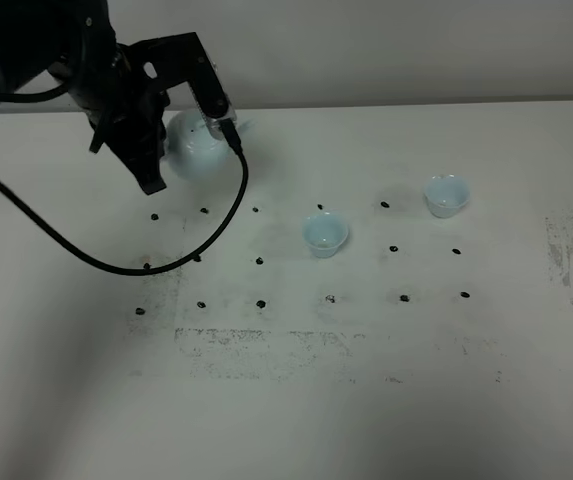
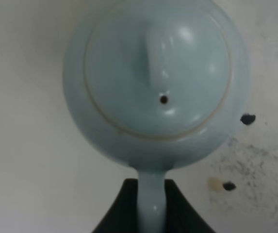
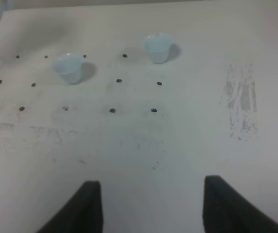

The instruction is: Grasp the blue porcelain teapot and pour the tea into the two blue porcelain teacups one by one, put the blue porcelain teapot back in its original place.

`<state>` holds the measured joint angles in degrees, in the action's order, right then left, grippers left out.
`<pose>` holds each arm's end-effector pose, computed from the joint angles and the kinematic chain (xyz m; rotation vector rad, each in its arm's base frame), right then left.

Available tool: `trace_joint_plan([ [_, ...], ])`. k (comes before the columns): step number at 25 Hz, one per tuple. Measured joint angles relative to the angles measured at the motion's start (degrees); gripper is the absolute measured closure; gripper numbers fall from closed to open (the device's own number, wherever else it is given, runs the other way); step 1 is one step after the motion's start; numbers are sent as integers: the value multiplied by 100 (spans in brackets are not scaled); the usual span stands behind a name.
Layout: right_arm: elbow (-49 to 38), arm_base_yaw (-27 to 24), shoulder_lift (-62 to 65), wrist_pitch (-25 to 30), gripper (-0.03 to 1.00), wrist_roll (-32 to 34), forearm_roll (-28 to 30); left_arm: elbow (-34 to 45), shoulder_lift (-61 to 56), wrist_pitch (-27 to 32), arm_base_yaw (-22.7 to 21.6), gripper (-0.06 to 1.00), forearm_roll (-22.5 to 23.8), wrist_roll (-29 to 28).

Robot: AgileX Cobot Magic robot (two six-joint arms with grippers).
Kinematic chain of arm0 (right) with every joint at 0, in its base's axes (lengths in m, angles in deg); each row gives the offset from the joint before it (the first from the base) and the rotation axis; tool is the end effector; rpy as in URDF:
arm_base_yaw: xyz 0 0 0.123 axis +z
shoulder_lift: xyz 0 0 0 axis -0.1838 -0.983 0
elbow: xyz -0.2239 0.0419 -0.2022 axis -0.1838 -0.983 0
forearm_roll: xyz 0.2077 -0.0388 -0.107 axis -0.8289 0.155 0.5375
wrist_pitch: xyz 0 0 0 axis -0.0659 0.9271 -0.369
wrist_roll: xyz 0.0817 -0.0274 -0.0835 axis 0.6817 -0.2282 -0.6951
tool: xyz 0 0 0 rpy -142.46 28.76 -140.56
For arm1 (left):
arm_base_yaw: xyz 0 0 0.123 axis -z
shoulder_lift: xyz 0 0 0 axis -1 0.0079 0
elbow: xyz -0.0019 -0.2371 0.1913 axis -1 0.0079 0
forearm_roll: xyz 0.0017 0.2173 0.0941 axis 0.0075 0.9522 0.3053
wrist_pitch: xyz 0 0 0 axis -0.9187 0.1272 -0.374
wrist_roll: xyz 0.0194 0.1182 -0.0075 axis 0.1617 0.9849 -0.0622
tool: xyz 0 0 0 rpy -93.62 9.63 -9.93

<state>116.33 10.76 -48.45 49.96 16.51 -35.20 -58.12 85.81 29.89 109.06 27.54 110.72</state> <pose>-0.0184 0.0172 0.2601 -0.0278 2.0481 0.1885 0.4402 -0.1481 0.2493 1.6158 2.1560 0.2779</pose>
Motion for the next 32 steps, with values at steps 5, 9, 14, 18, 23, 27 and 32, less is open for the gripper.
trace_joint_plan([
  [5, 0, 0, 0, -5, 48, 0, 0, -1275, 804, 301, 211, 86, -132, 352],
  [9, 0, 0, 0, -5, 48, 0, 0, -2131, 1352, 412, 402, 86, -259, 640],
  [14, 0, 0, 0, -5, 48, 0, 0, -2783, 1956, 463, 531, 86, -272, 980],
  [18, 0, 0, 0, -5, 48, 0, 0, -2980, 2216, 175, 570, 86, -267, 1061],
  [23, 0, 0, 0, -5, 48, 0, 0, -2992, 2346, -329, 657, 86, -262, 1169],
  [27, 0, 0, 0, -5, 48, 0, 0, -2992, 2426, -643, 809, 86, -269, 1408],
  [32, 0, 0, 0, -5, 48, 0, 0, -2993, 2480, -1005, 997, 86, -335, 1732],
])
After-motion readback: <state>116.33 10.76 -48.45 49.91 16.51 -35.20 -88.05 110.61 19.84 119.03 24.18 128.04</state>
